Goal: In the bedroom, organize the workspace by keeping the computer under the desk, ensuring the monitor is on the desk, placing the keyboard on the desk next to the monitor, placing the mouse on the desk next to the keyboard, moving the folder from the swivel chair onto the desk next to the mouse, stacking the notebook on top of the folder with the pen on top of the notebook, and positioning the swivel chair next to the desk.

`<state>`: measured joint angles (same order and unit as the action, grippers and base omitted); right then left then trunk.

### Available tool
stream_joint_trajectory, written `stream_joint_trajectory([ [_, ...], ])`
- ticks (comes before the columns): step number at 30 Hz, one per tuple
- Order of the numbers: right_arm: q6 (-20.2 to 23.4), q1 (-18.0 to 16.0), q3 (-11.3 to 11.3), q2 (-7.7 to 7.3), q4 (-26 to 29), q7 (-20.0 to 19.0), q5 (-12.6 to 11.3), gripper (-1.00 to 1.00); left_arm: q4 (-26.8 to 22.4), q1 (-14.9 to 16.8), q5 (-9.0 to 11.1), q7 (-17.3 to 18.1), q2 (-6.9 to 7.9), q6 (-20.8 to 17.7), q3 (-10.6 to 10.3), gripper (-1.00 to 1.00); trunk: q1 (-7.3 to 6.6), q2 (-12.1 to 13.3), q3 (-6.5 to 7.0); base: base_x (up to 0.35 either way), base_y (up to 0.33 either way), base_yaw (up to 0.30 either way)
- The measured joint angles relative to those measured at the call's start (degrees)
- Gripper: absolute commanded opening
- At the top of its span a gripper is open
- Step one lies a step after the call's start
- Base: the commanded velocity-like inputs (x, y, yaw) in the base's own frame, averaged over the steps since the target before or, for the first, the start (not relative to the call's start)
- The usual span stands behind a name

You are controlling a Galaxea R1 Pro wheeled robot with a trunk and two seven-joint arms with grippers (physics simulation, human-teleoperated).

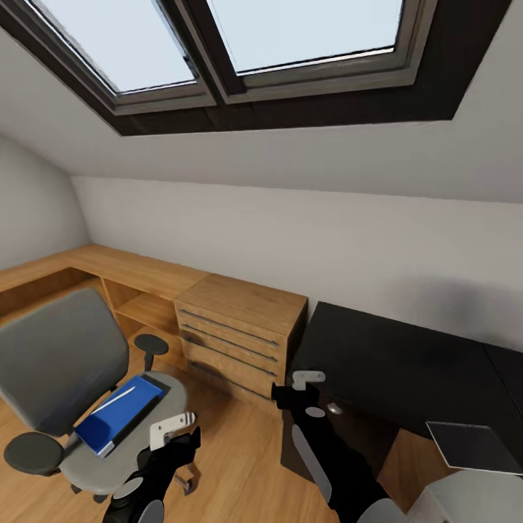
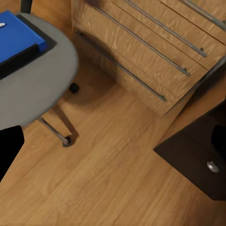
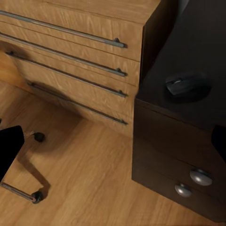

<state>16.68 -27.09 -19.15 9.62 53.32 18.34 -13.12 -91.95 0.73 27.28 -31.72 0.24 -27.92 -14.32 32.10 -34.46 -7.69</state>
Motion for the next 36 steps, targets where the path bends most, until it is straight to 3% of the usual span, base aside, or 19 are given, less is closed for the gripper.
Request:
stream_joint_trajectory([
  [5, 0.02, -0.01, 0.0, -0.02, 0.02, 0.0, 0.0, 1.0, 0.01, 0.0, 0.0, 0.0, 0.0, 0.0, 0.0, 1.0, 0.0, 0.0, 0.0, 0.321, 0.0, 0.0],
  [6, 0.01, 0.0, 0.01, -0.99, 0.03, 0.05, 0.03, 1.0, 0.01, 0.0, 0.0, 0.0, 0.0, 0.0, 0.0, 1.0, 0.0, 0.0, 0.0, 0.321, 0.0, 0.0],
  [15, 0.0, 0.01, 0.03, -1.86, -0.01, 0.06, 0.0, 1.0, 0.01, 0.0, 0.0, 0.0, 0.0, 0.0, 0.0, 1.0, 0.01, 0.0, 0.0, 0.291, 0.0, 0.0],
  [27, -0.08, -0.01, 0.24, -2.14, -3.63, 0.06, 0.14, 1.0, 0.01, 0.0, -0.09, 0.0, 0.0, 0.0, 0.0, 1.0, 0.03, 0.01, 0.0, 0.034, 0.0, 0.0],
  [36, -2.82, -0.17, 0.47, -3.76, -5.72, 0.16, 2.21, 1.0, 0.01, 0.0, -0.02, 0.0, 0.0, -0.08, -0.09, 1.0, 0.02, 0.0, 0.0, 0.093, 0.0, 0.0],
])
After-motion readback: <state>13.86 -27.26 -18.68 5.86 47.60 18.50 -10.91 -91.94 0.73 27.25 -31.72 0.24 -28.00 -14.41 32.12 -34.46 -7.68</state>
